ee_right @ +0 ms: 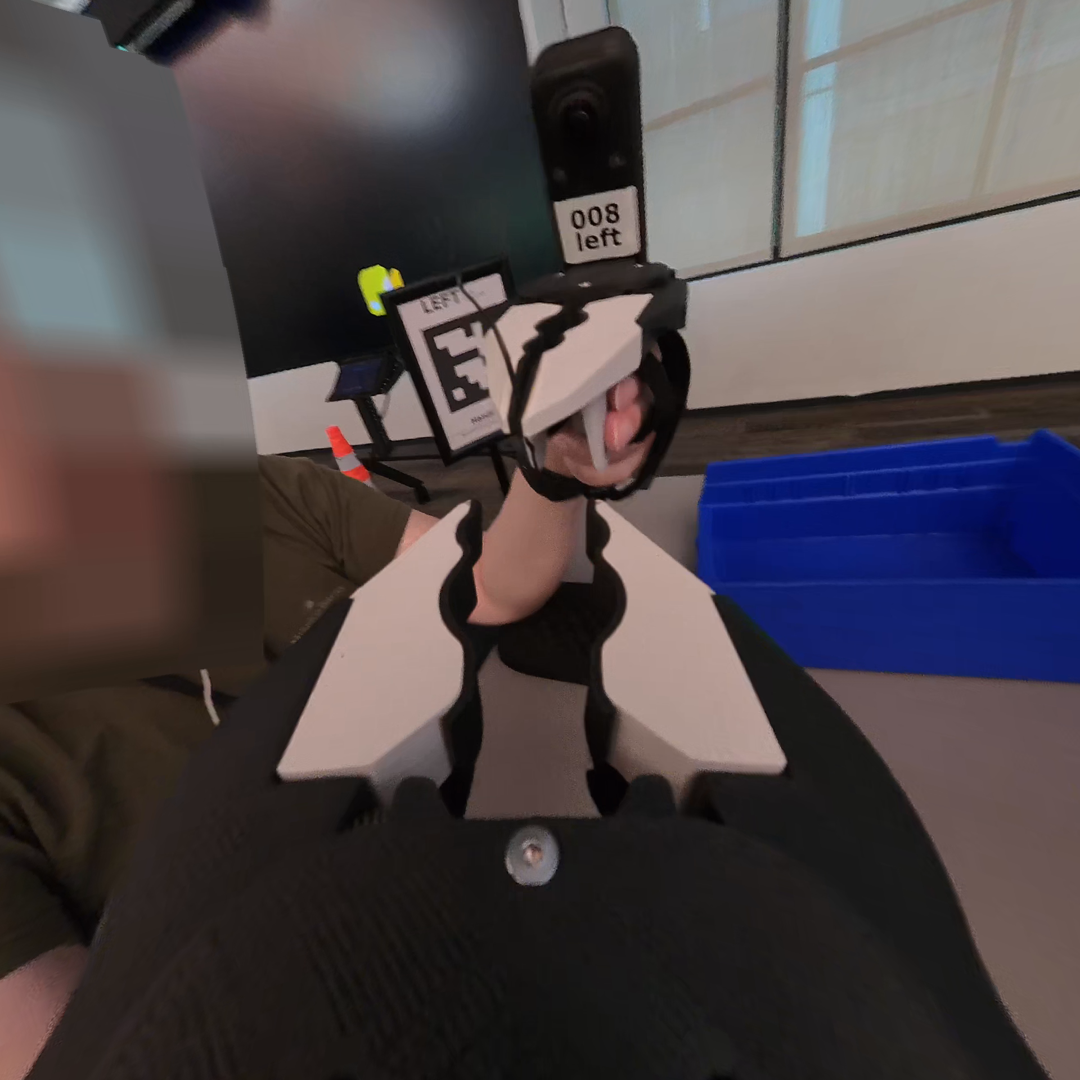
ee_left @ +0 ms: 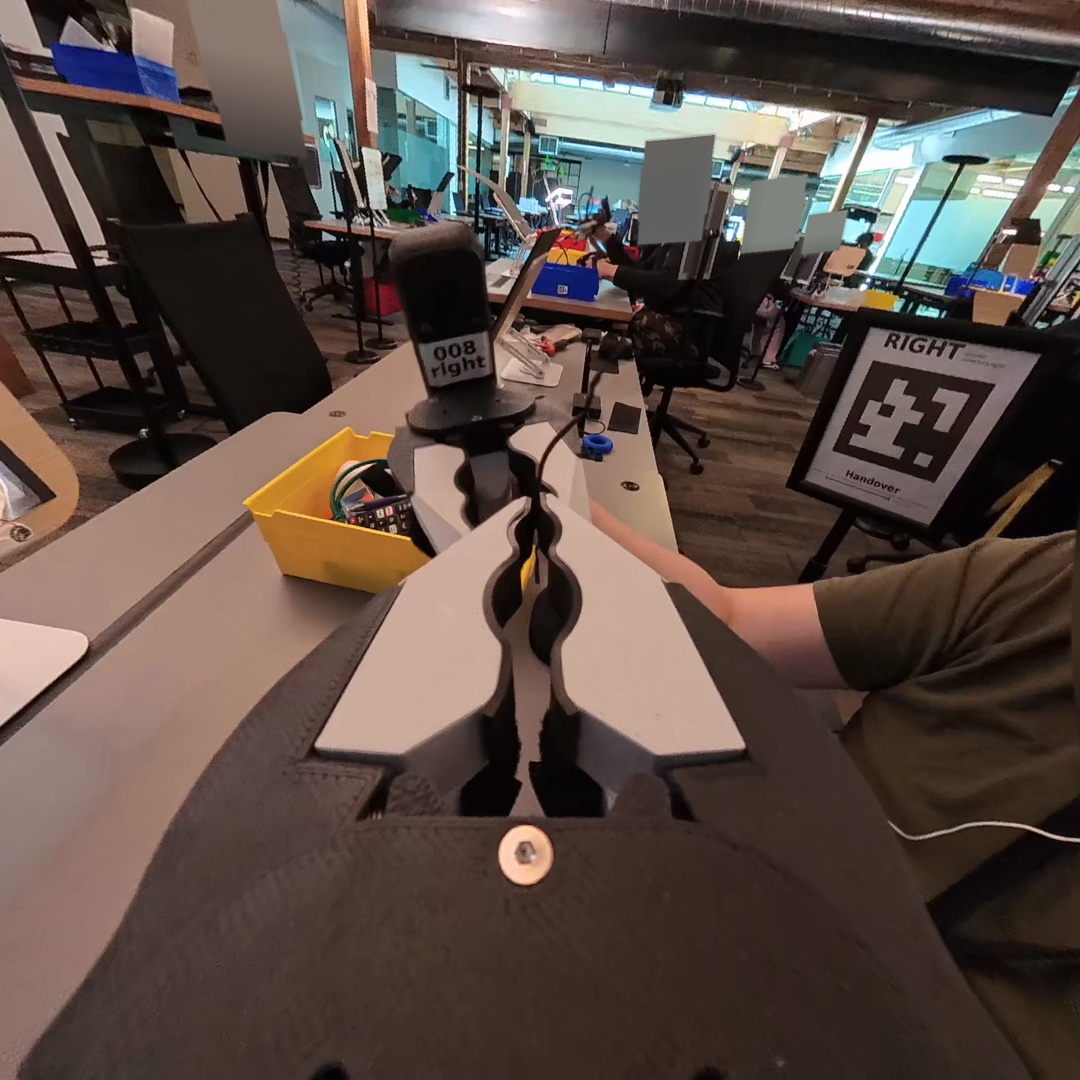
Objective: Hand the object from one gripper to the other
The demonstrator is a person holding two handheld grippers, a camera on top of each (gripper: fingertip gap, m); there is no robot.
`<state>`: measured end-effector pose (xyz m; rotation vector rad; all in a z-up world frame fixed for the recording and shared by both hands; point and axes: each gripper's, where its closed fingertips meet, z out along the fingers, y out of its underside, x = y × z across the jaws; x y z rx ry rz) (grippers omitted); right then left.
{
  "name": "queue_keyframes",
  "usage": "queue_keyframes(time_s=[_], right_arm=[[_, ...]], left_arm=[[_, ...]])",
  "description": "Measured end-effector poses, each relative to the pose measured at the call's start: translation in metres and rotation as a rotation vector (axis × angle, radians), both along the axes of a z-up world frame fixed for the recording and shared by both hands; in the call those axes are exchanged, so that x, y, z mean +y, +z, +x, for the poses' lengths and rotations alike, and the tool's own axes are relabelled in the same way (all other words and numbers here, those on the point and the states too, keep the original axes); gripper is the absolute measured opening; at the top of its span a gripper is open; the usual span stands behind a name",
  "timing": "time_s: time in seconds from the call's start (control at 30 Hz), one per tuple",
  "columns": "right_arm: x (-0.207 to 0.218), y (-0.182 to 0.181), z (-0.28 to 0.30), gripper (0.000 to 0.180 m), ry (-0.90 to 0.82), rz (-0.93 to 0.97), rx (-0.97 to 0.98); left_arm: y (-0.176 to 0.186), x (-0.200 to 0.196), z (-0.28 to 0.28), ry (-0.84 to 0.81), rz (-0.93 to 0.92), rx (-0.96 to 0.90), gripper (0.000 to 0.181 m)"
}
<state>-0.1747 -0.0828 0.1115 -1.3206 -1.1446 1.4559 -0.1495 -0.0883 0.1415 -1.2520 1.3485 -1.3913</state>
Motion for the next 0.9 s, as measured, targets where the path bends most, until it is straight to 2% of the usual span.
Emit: queue_keyframes(time_s=[0.07, 0.27, 0.37, 0.6, 0.67, 0.77, 0.83, 0.9], right_arm=[[0.006, 0.002, 0.006, 0.037, -0.069, 0.058, -0.009], [0.007, 0.04, 0.012, 0.031, -0.147, 0.112, 0.15], [0.004, 0.038, 0.011, 0.019, -0.165, 0.166, 0.113], [0.002, 0.031, 0.013, 0.022, -0.202, 0.221, 0.034], [-0.002, 0.029, 0.012, 0.0, -0.184, 0.236, 0.0], [0.011, 0.047, 0.04, 0.0, -0.38, 0.218, -0.007], [0.031, 0.055, 0.094, 0.0, -0.71, 0.225, -0.08], [0.04, 0.034, 0.162, 0.0, -1.012, 0.249, -0.287]], left_arm=[[-0.004, 0.0, -0.003, -0.003, 0.016, 0.027, 0.0], [-0.016, 0.0, 0.003, 0.001, 0.039, 0.091, 0.0], [-0.018, -0.007, 0.006, -0.035, 0.038, 0.094, 0.0], [-0.019, -0.008, 0.01, -0.04, 0.024, 0.096, 0.0], [-0.018, -0.008, 0.011, -0.043, 0.023, 0.085, 0.0], [-0.014, 0.007, 0.01, 0.047, 0.024, 0.068, 0.041], [-0.013, 0.019, 0.0, 0.112, 0.041, 0.091, 0.067], [-0.006, 0.03, -0.014, 0.164, 0.054, 0.076, 0.066]])
